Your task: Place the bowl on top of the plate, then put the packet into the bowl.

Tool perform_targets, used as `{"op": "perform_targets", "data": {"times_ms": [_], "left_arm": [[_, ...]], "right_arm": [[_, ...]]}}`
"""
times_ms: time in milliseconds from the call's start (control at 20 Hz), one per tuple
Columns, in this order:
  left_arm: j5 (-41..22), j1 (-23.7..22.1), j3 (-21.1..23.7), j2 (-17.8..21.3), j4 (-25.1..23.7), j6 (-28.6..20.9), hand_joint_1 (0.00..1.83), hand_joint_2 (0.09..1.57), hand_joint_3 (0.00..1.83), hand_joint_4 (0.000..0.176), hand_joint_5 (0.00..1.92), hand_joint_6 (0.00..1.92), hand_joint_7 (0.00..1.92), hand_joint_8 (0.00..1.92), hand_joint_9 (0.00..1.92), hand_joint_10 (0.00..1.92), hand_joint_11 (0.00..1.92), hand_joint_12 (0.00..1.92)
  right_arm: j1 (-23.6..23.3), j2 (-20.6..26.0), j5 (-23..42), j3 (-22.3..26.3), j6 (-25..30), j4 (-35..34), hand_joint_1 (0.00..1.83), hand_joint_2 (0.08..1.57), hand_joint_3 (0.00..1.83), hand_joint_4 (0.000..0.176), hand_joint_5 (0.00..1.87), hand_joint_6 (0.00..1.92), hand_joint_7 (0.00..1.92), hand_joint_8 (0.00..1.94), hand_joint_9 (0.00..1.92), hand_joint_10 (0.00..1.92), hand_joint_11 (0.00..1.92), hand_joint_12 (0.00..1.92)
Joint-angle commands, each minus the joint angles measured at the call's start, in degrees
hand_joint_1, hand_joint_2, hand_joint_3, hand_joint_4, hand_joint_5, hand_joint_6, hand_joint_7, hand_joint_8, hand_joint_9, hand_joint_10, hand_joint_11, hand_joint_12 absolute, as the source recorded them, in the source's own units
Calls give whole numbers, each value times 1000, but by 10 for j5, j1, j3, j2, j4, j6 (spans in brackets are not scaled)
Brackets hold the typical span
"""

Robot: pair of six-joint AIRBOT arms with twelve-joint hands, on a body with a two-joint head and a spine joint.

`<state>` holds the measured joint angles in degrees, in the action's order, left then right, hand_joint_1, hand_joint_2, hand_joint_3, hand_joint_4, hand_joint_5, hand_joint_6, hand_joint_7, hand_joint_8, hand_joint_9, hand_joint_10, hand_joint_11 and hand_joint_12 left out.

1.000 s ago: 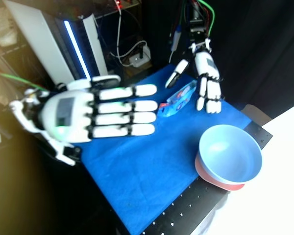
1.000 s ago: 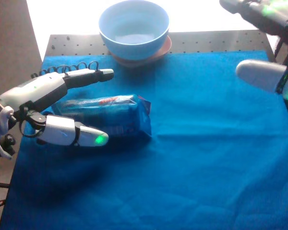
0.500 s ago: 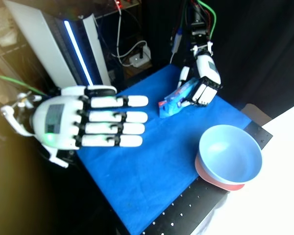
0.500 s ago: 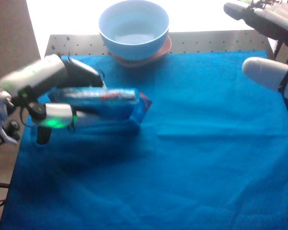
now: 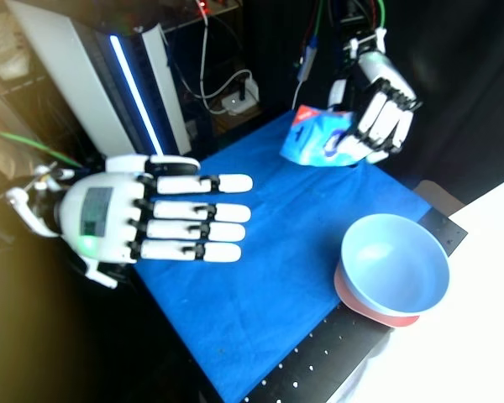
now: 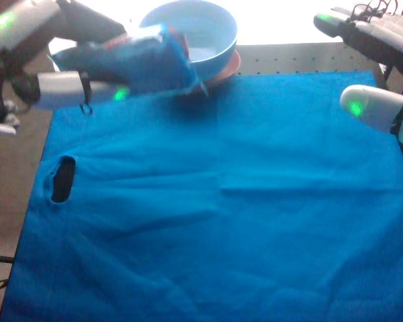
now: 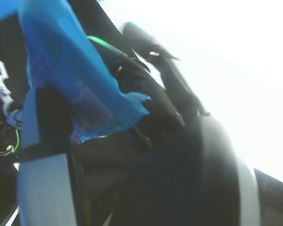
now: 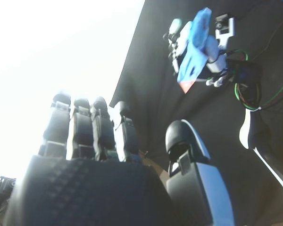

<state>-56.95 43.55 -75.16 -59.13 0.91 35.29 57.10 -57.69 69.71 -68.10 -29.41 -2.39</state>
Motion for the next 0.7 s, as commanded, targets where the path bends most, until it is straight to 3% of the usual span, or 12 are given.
{"op": "perform_targets", "data": {"times_ms": [0,50,100,150,200,250,300,350,400,450,500,650], "left_arm": [[-62,-23,-6,0,14,7,1256,1071,0,0,1050,775,1120,905,1095,882,880,1384],[-43,-41,-15,-6,11,12,1360,1068,7,0,1031,864,1068,837,1022,1022,851,1278],[-29,-55,-25,-14,7,12,1360,1068,7,0,1031,864,1068,837,1022,1022,851,1278],[3,-77,-42,-27,-4,12,1386,1076,2,0,964,977,1044,815,1045,1029,1004,1055],[33,-100,-58,-41,-15,12,1386,1076,2,0,964,977,1044,815,1045,1029,1004,1055],[66,-123,-76,-55,-30,12,1285,1058,0,0,1027,855,1179,709,1141,722,1050,1033],[100,-149,-94,-71,-47,12,1269,1047,1,0,1065,769,1206,706,1227,603,1103,1044],[128,-172,-111,-89,-58,12,1269,1047,1,0,1065,769,1206,706,1227,603,1103,1044],[158,-186,-131,-107,-64,12,1276,1049,0,0,1107,620,1175,836,1252,644,1093,1144],[179,-198,-147,-121,-68,12,1282,1047,0,0,1106,609,1181,834,1252,648,1094,1117],[200,-207,-162,-133,-71,12,1283,1050,0,0,1104,607,1172,857,1247,677,1091,1146],[259,-233,-208,-169,-83,12,1288,1057,0,0,1146,485,1115,988,1142,829,968,1325]], "right_arm": [[-2,-2,71,1,3,-12,1,1385,0,84,105,2,77,3,7,2,0,0],[-2,-3,71,1,3,-12,1,1380,0,94,96,0,66,0,0,0,0,0],[-1,-4,71,1,3,-12,1,1380,0,94,96,0,66,0,0,0,0,0],[1,-5,71,0,3,-14,22,1388,1,87,92,0,70,1,4,1,0,0],[2,-6,71,0,3,-15,22,1388,1,87,92,0,70,1,4,1,0,0],[3,-7,71,0,3,-16,43,1387,0,98,82,0,60,0,0,0,0,0],[4,-8,71,0,3,-16,54,1381,0,104,88,2,67,3,0,0,0,0],[5,-8,71,0,3,-17,54,1381,0,104,88,2,67,3,0,0,0,0],[6,-10,71,0,3,-18,90,1388,0,104,104,6,80,5,4,1,0,0],[6,-11,71,-1,3,-18,94,1393,2,92,118,10,93,9,15,5,0,0],[6,-12,71,-1,3,-18,91,1389,0,100,112,6,75,1,2,0,0,0],[7,-19,71,-4,3,-18,40,1413,7,90,104,3,68,0,0,0,0,0]]}}
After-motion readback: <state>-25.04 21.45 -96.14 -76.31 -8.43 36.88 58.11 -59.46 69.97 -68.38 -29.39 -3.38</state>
